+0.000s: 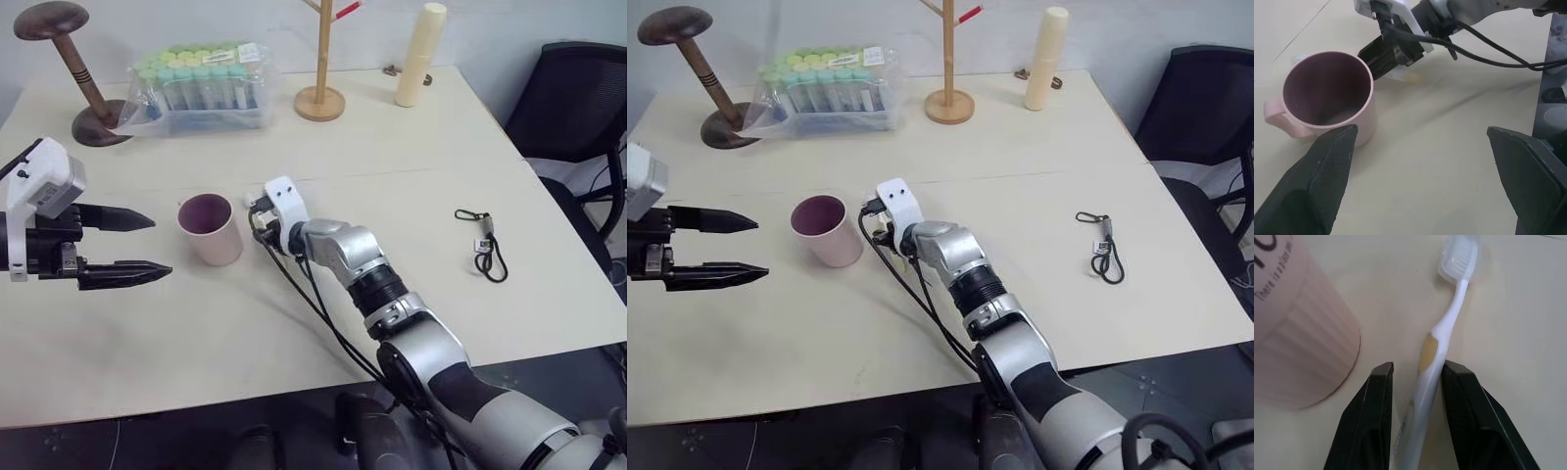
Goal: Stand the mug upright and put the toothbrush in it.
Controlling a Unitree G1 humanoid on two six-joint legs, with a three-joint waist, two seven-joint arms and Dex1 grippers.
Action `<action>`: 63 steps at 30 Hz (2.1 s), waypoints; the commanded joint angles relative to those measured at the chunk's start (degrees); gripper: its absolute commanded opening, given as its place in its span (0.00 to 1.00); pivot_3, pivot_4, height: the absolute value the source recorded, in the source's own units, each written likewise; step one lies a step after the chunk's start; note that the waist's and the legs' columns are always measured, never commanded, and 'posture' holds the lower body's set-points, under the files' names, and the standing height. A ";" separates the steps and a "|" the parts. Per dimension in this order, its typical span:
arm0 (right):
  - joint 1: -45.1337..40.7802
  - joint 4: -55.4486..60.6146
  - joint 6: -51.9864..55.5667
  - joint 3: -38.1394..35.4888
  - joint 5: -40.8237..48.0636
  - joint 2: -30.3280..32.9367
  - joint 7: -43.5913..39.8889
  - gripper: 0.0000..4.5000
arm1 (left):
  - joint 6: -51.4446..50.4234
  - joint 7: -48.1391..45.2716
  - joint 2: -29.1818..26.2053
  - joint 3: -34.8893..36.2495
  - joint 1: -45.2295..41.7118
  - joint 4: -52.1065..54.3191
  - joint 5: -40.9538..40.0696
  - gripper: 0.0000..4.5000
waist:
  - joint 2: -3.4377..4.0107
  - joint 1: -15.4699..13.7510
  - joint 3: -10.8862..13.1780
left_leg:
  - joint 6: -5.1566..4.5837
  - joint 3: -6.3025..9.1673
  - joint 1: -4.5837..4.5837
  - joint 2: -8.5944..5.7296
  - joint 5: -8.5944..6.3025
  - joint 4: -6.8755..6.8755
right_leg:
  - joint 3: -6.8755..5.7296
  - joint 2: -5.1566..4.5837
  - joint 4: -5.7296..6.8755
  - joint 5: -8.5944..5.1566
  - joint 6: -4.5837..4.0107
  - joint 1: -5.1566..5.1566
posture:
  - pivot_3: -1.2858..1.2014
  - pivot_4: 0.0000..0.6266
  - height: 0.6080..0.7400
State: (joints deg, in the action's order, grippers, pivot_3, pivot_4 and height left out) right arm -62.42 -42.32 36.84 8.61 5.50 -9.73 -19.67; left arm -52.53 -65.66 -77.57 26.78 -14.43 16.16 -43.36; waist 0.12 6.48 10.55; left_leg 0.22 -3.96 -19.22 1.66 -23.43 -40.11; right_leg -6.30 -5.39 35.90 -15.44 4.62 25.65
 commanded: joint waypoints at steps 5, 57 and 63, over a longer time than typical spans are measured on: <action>0.64 -2.29 -1.86 -0.95 -1.36 0.97 0.53 0.03 | -0.20 1.18 0.62 1.87 -0.67 0.96 -0.02 1.00 | 0.00 0.02 0.00 | 0.01 -0.01 0.01 0.01 0.01 0.00 | 0.02 0.00 0.01 0.00 0.00 0.00 | 0.52 0.24 1.00; 7.32 34.75 12.20 3.39 10.36 17.06 -11.35 0.03 | -5.28 12.70 11.60 10.08 2.12 3.23 -3.08 1.00 | -0.14 -1.09 -0.06 | 0.07 0.31 -0.03 0.05 0.06 0.01 | 0.25 -0.09 0.05 -0.05 -0.09 -0.06 | 0.52 0.24 1.00; 16.26 46.30 17.63 7.74 10.42 28.44 -17.55 0.03 | -4.36 12.58 11.87 7.76 0.65 2.57 -3.32 1.00 | -0.15 -2.24 -0.06 | 0.08 0.16 -0.03 0.00 0.06 -0.05 | 0.21 -0.10 0.02 -0.05 -0.09 -0.05 | 0.52 0.24 1.00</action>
State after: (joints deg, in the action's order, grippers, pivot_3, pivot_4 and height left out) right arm -45.92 0.22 54.10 16.33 15.66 17.99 -36.31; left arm -58.00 -52.72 -65.84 34.21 -13.04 19.05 -46.08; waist -0.03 4.24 10.49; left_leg 0.30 -3.86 -19.25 1.65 -23.37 -40.17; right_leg -6.12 -5.50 35.90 -15.48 4.53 25.60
